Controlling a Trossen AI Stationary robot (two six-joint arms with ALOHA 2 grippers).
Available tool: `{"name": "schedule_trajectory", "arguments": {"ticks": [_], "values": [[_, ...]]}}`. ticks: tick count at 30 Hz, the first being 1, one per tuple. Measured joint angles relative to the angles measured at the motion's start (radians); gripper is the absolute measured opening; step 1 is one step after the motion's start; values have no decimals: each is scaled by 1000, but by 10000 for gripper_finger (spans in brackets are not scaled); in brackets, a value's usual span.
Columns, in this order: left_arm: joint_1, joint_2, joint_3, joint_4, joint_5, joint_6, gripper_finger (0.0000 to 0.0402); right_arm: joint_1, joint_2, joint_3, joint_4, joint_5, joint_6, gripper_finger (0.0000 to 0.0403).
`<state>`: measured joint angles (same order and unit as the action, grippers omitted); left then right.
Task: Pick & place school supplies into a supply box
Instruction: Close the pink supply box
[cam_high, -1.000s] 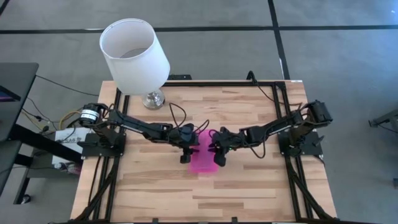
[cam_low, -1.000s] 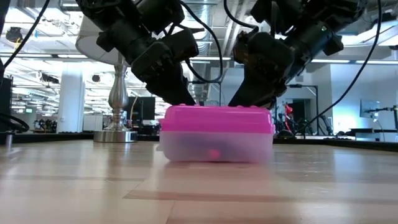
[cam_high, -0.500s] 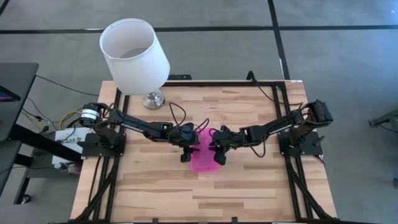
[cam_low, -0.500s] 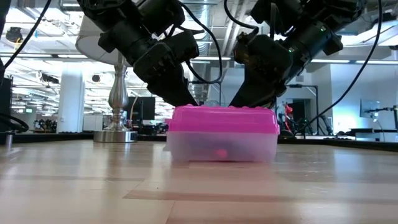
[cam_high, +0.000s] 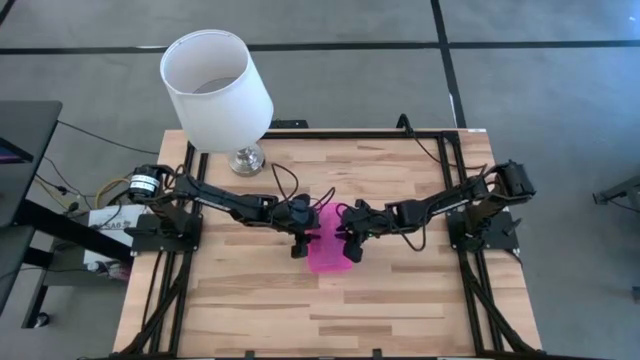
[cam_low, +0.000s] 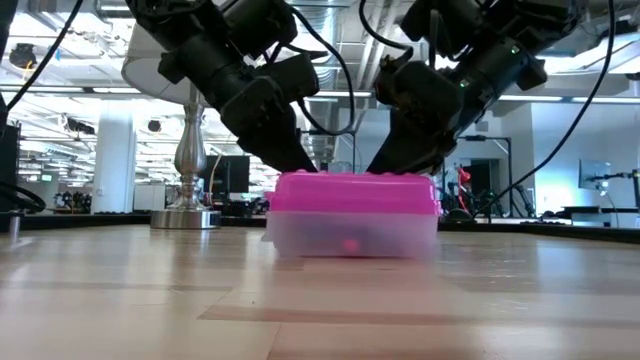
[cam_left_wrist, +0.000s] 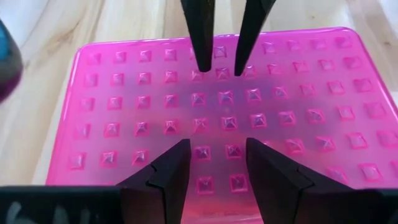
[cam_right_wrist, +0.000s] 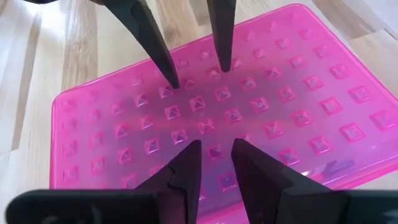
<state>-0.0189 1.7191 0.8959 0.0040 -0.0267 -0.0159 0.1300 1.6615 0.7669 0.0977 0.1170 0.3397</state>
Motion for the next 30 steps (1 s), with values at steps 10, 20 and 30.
{"name": "schedule_trajectory", "arguments": {"ticks": [10,20,30], "values": [[2,0,0,-13,-31,1,151,-4,0,0,1,-5,1,91],[2,1,-1,-13,-32,0,151,-4,0,0,1,-7,2,91],[2,1,-1,-18,-64,-12,151,-4,0,0,1,-9,8,91]]}}
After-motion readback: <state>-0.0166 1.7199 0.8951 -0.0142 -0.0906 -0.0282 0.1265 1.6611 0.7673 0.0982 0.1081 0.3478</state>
